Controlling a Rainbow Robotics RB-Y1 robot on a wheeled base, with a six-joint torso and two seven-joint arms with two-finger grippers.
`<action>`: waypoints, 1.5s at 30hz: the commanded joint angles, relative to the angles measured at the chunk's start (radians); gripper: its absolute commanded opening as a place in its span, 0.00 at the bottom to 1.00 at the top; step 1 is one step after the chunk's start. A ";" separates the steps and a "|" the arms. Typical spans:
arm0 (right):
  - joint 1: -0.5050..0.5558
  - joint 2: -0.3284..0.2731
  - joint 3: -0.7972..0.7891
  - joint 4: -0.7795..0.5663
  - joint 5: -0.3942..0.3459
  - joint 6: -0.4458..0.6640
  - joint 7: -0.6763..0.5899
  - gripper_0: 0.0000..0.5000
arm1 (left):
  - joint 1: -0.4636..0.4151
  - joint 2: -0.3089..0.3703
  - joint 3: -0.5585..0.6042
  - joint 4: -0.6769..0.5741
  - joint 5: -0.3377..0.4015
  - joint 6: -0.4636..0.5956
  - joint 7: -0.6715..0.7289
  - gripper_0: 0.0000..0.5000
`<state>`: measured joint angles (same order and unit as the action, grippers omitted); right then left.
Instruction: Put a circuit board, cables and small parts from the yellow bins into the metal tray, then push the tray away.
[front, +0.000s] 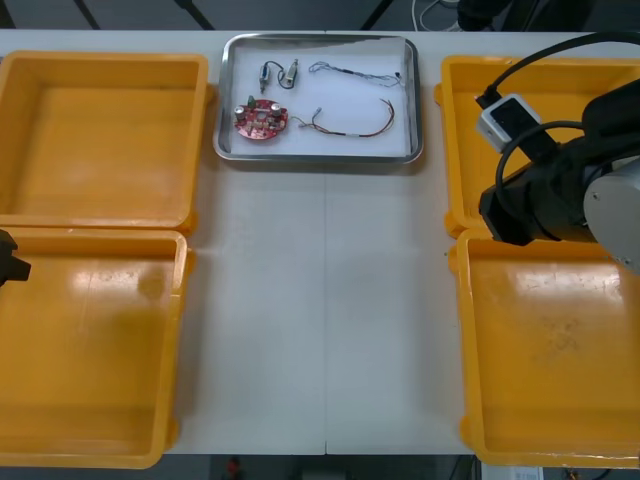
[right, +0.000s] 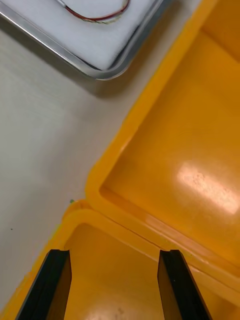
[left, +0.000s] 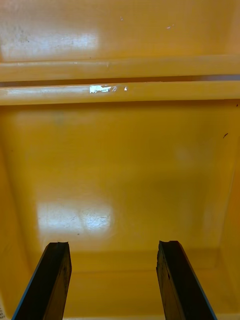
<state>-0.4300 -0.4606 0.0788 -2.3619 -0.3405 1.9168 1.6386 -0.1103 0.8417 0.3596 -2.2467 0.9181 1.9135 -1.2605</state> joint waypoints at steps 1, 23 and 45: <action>0.060 -0.064 -0.103 -0.046 -0.054 0.003 -0.052 1.00 | 0.015 0.043 0.027 -0.025 -0.008 0.006 -0.066 1.00; 0.346 -0.178 -0.347 -0.071 -0.264 0.003 -0.358 1.00 | 0.015 0.043 0.027 -0.025 -0.008 0.006 -0.066 1.00; 0.430 -0.217 -0.470 -0.069 -0.414 0.003 -0.410 1.00 | 0.015 0.043 0.027 -0.025 -0.008 0.006 -0.066 1.00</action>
<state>-0.0295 -0.6419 -0.3455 -2.3996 -0.7409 1.9168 1.2877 -0.1103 0.8418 0.3596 -2.2469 0.9181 1.9135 -1.2606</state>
